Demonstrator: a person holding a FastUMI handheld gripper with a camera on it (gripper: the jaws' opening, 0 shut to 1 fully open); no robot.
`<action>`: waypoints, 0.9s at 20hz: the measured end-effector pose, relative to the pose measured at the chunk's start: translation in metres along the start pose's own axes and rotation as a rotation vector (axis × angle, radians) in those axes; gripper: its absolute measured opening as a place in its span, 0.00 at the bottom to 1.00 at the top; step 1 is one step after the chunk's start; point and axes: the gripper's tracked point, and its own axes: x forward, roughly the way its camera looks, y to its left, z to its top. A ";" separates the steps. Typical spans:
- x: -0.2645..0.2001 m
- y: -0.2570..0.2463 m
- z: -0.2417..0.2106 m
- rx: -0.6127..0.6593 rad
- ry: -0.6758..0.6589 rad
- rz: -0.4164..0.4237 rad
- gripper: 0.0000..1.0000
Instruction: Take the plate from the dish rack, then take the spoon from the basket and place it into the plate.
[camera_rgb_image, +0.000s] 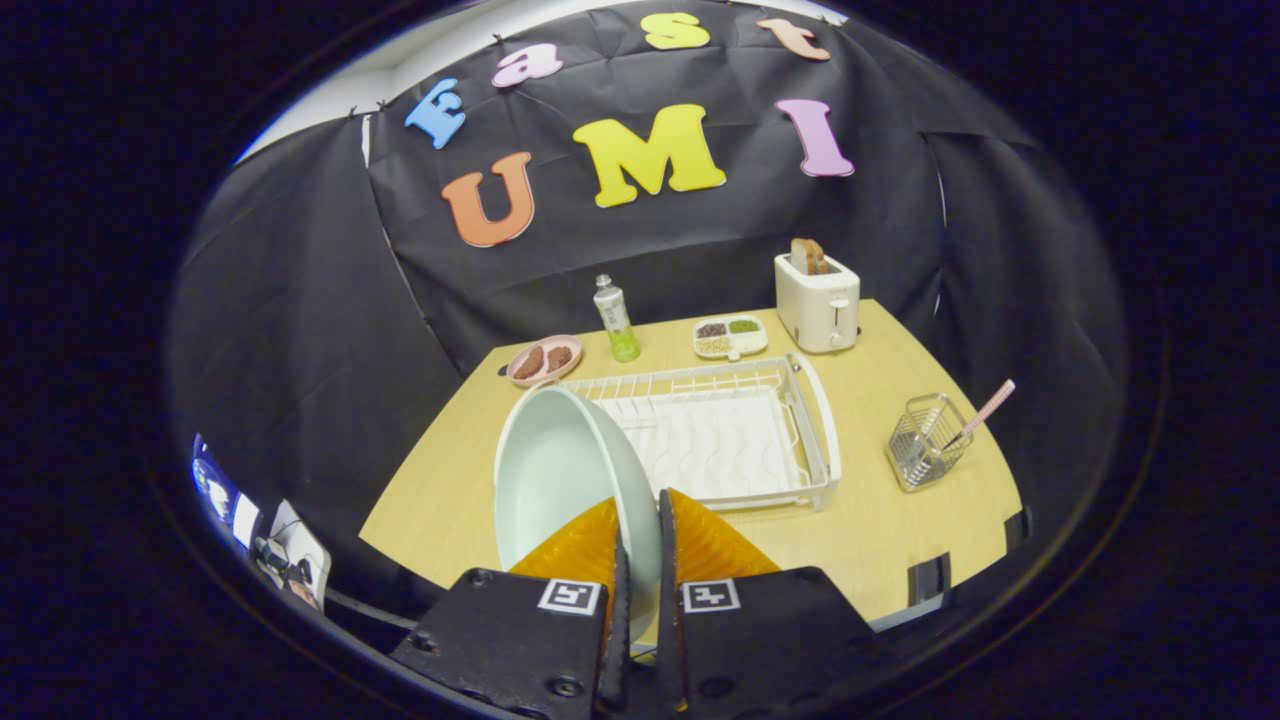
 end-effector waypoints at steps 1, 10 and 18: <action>0.006 -0.007 -0.016 0.014 0.014 0.004 0.16; 0.074 -0.080 -0.099 0.062 0.137 -0.061 0.17; 0.104 -0.112 -0.120 0.180 0.145 0.026 0.18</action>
